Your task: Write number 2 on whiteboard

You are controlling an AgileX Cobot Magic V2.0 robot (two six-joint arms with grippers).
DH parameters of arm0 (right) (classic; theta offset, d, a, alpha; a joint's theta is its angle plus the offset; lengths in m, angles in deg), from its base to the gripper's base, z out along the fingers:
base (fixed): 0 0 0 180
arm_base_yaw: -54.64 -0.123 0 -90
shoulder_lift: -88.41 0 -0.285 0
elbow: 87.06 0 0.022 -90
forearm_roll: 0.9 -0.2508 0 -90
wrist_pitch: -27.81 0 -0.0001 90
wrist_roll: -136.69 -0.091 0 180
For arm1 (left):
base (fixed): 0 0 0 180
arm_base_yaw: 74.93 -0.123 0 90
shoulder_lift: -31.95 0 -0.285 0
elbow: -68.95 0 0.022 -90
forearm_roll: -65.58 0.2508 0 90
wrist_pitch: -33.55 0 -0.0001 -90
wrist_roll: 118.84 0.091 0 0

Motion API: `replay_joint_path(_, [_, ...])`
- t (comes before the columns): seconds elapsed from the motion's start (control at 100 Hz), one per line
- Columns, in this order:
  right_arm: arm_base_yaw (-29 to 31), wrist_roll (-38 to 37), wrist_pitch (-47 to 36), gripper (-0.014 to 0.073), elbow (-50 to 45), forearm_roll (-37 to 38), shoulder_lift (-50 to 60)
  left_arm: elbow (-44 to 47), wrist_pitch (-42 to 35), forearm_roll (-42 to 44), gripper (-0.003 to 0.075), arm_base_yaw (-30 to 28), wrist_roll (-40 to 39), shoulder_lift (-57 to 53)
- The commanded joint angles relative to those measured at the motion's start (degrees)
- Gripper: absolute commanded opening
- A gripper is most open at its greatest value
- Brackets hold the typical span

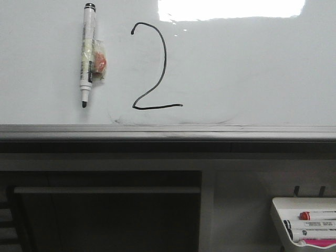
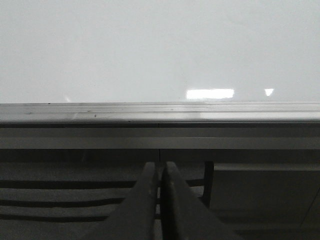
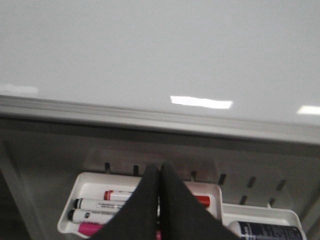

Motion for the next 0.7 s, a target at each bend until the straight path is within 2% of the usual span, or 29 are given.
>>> replay_joint_path(0.0, [2.19, 0.73, -2.49, -0.0057, -1.18, 0.37, 1.49, 1.46, -3.35, -0.03, -0.0019, 0.00, -0.15, -1.58])
replay_joint_path(0.08, [2.22, 1.18, 0.82, -0.0057, -1.36, 0.50, 1.49, 1.46, -3.35, -0.03, -0.0019, 0.00, -0.15, -1.58])
replay_joint_path(0.69, [2.22, 1.18, 0.54, -0.0057, -1.36, 0.50, 1.49, 1.46, -3.35, -0.03, -0.0020, 0.00, -0.15, -1.58])
